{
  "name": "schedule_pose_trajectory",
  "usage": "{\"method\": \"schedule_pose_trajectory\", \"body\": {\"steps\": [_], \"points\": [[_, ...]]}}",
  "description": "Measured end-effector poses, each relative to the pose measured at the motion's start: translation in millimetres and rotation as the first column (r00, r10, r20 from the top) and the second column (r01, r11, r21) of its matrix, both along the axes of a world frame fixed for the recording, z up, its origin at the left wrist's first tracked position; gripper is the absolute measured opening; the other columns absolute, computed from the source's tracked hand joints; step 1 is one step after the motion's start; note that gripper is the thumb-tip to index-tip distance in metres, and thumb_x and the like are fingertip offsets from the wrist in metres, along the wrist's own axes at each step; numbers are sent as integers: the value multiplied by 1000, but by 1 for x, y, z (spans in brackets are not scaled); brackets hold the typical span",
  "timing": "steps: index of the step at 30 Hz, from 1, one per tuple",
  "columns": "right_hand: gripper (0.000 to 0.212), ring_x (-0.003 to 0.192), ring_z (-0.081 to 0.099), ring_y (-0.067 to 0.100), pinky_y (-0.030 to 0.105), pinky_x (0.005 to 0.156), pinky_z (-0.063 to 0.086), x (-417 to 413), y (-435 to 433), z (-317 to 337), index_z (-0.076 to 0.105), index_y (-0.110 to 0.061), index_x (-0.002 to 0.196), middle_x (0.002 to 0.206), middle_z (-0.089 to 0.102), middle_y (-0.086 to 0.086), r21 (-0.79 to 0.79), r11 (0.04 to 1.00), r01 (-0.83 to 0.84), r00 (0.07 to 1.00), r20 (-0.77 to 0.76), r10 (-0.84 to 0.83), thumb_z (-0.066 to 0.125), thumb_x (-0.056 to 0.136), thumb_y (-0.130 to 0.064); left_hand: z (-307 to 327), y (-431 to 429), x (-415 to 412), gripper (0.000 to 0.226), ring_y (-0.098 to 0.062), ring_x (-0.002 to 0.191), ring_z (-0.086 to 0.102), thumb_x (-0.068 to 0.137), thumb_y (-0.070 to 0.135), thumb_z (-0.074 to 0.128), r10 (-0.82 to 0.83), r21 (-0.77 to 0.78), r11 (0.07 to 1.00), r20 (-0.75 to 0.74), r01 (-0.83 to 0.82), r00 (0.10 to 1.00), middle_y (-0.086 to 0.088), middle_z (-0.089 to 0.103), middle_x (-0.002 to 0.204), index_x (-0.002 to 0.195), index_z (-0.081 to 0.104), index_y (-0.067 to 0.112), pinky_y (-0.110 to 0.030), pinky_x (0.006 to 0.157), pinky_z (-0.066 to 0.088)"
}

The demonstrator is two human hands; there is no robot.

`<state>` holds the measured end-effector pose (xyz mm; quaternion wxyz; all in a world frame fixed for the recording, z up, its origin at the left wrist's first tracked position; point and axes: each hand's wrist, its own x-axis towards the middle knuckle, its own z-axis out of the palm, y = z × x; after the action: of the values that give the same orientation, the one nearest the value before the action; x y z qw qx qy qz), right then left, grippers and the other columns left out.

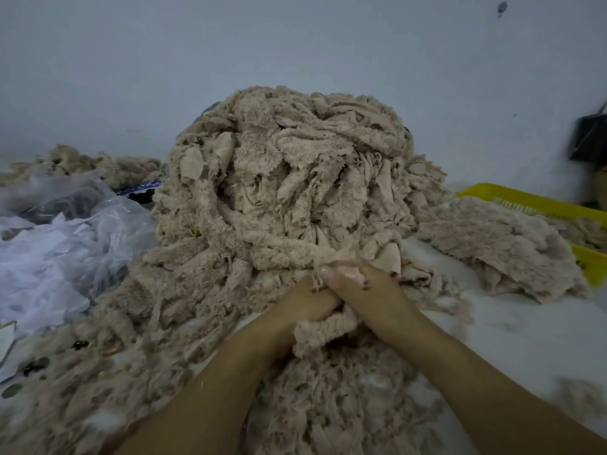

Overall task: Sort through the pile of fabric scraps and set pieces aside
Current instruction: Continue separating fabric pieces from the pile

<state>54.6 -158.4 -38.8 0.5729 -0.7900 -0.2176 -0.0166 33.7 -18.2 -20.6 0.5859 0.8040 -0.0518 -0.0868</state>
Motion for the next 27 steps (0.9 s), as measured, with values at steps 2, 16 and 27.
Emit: {"method": "schedule_pose_trajectory", "body": {"steps": [2,16,27], "points": [[31,55,52,-8,7,54,39,0,4,0,59,-28,72,58,59,-21,71,994,80,995,58,-84,50,97,-46,2,-1,4,32,0,60,58,102,15,48,38,49,998,-30,-37,999,11,62,65,74,59,24,-3,48,38],[96,46,42,12,19,55,40,-2,-6,5,50,-6,60,49,43,-3,50,973,226,974,-10,-226,27,66,-99,1,19,15,21,-24,83,73,99,14,55,472,-593,685,-81,-424,878,-11,77,93,96,76,12,-36,72,59],[12,70,62,-16,3,56,43,1,4,4,60,-41,86,75,66,-36,63,996,-58,997,-54,61,61,86,-52,-8,14,9,46,-24,98,73,86,36,74,275,-511,821,-37,-254,961,-12,75,109,122,67,8,-39,84,59]]}}
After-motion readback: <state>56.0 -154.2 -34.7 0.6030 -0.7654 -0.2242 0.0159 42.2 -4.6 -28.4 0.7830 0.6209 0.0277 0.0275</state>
